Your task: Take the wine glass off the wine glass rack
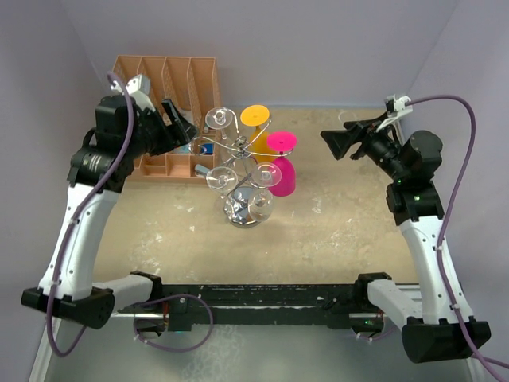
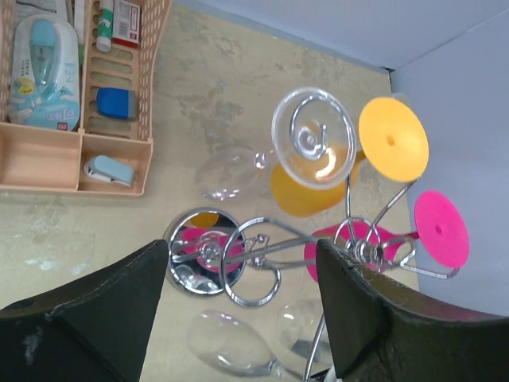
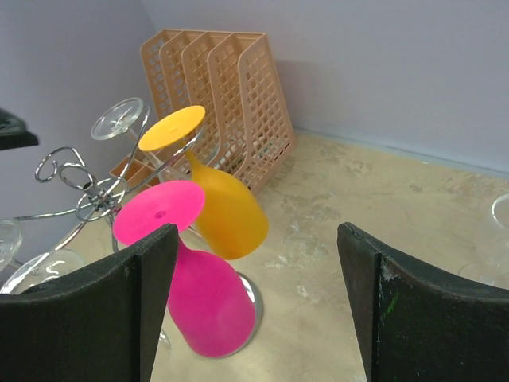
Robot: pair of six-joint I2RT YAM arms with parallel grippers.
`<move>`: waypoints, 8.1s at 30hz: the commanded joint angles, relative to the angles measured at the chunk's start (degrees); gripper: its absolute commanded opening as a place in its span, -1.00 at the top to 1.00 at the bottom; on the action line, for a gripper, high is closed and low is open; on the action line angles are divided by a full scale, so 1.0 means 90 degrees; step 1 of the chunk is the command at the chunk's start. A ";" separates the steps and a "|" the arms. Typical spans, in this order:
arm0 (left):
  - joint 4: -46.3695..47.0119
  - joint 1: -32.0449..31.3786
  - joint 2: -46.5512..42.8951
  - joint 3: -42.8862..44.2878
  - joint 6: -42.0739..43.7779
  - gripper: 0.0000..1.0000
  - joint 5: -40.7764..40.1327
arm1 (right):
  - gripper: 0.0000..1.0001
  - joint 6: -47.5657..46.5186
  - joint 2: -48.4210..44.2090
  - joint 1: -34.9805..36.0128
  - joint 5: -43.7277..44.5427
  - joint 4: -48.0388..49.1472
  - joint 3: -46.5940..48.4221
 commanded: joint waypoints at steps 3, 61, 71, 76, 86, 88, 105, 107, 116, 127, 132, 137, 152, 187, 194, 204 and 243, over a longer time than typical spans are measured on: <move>0.0749 -0.0009 0.0910 0.0568 -0.0395 -0.41 0.0399 | -0.67 -0.0087 -0.0449 -0.0011 -0.0205 0.0076 0.0102; 0.3088 0.0137 0.1267 -0.0305 -0.2583 1.00 0.1338 | -0.69 0.0039 -0.0902 -0.0011 0.0110 0.0186 0.0143; 0.3768 0.0205 0.1411 -0.0306 -0.3095 1.00 0.1524 | -0.69 0.0079 -0.0903 -0.0011 0.0127 0.0215 0.0153; 0.4082 0.0205 0.1596 -0.0292 -0.3267 1.00 0.2015 | -0.69 0.0086 -0.0896 -0.0011 0.0144 0.0230 0.0168; 0.3726 0.0205 0.1461 -0.0351 -0.2858 1.00 0.2534 | -0.69 0.0198 -0.0824 -0.0011 0.0160 0.0302 0.0158; 0.3707 0.0205 0.1408 -0.0383 -0.2792 1.00 0.2633 | -0.69 0.0232 -0.0818 -0.0011 0.0152 0.0325 0.0148; 0.1906 0.0215 0.0722 -0.0124 -0.1769 1.00 0.1373 | -0.69 0.0247 -0.0811 -0.0011 0.0094 0.0206 0.0218; 0.1460 0.0225 0.0657 0.0076 -0.1595 1.00 0.0576 | -0.69 0.0236 -0.0819 -0.0011 0.0114 0.0190 0.0236; 0.1238 0.0225 0.0662 0.0764 -0.1240 1.00 -0.1059 | -0.69 0.0235 -0.0866 -0.0011 0.0163 0.0128 0.0300; 0.4663 0.0220 0.1035 0.1167 -0.2367 1.00 0.1381 | -0.69 0.0553 -0.0922 -0.0011 0.0100 0.0294 0.0293; 0.6635 0.0201 0.1153 0.1218 -0.3688 1.00 0.2119 | -0.69 0.0894 -0.0895 -0.0011 -0.0044 0.0636 0.0294; 0.8442 0.0056 0.1400 0.1130 -0.5247 1.00 0.2736 | -0.70 0.1322 -0.0784 -0.0011 -0.0066 0.1121 0.0344; 1.0563 -0.1157 0.1639 0.0466 -0.7170 1.00 0.2937 | -0.77 0.3343 0.0629 -0.0011 -0.1106 0.4406 0.0419; 1.2848 -0.1461 0.1628 -0.0784 -0.9042 1.00 0.2648 | -0.13 0.8375 0.2253 0.0634 -0.1576 1.1415 0.0489; 1.2970 -0.1533 0.1627 -0.0931 -0.9142 1.00 0.2563 | 0.39 0.8230 0.1844 0.0689 -0.0944 1.1564 0.0174; 1.2871 -0.1533 0.1558 -0.1158 -0.8888 0.33 0.2564 | 1.00 0.7934 0.1278 0.0696 -0.0359 1.1727 -0.0227; 0.1122 -0.0590 0.0035 0.1038 0.0386 -0.37 -0.0938 | 1.00 -0.0816 0.1483 0.0672 0.4922 -0.3393 0.1682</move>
